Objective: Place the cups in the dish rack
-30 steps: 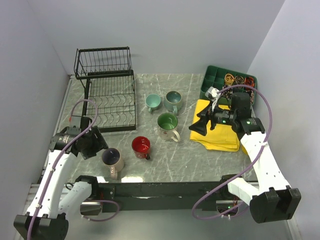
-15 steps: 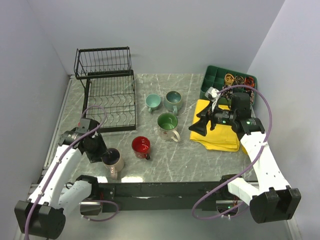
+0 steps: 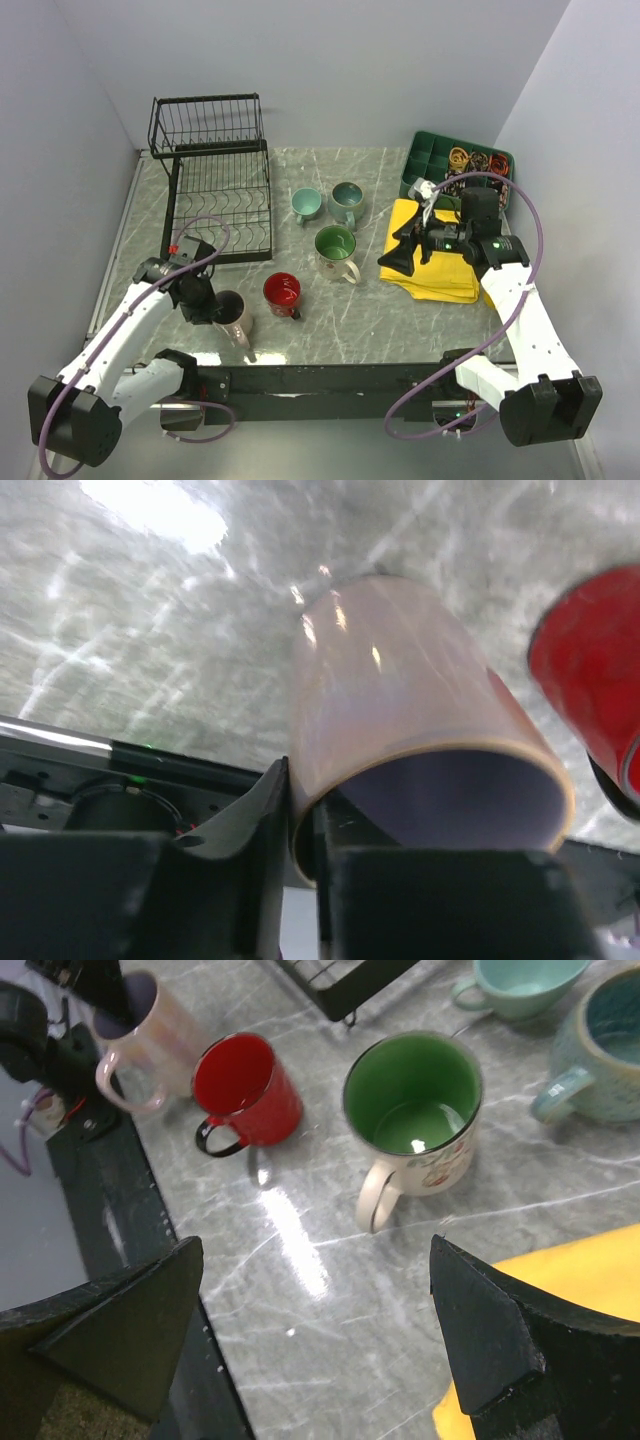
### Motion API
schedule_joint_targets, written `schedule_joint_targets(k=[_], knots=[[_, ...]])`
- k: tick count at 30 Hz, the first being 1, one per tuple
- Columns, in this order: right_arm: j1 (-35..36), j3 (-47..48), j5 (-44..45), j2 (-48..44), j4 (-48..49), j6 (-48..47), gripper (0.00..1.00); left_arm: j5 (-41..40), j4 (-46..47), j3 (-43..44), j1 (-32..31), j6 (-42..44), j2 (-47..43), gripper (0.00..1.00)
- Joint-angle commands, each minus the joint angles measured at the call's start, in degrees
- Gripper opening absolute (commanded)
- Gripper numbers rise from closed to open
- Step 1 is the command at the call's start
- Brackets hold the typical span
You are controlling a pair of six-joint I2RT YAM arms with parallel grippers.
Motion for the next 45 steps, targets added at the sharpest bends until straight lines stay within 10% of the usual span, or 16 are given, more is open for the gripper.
schedule_joint_targets(k=[1,15,26,35,45], knots=[[1.6,4.2,-1.1,1.5,-5.2,-3.7,1.0,-2.5,2.5,1.0,-0.2,-2.1,-1.6,0.06],[12.6,26.2,7.4,13.8,-19.8,-4.2,1.0,-2.9,4.2,23.4,-4.6,4.2,-5.3,0.01],[20.2,49.8,24.0,24.8,-17.6,14.2,1.0,-15.3,10.9,53.8,-23.0,3.2,26.0,0.01],[24.9,41.9,50.3,24.0,-10.3,23.8,1.0,-16.1,11.6,71.8,-27.3,1.7,43.7,0.01],[25.7,45.1,57.7,30.5,-8.9,27.0,0.86,-14.6,12.6,74.8,-29.0,-0.6,46.9,0.01]])
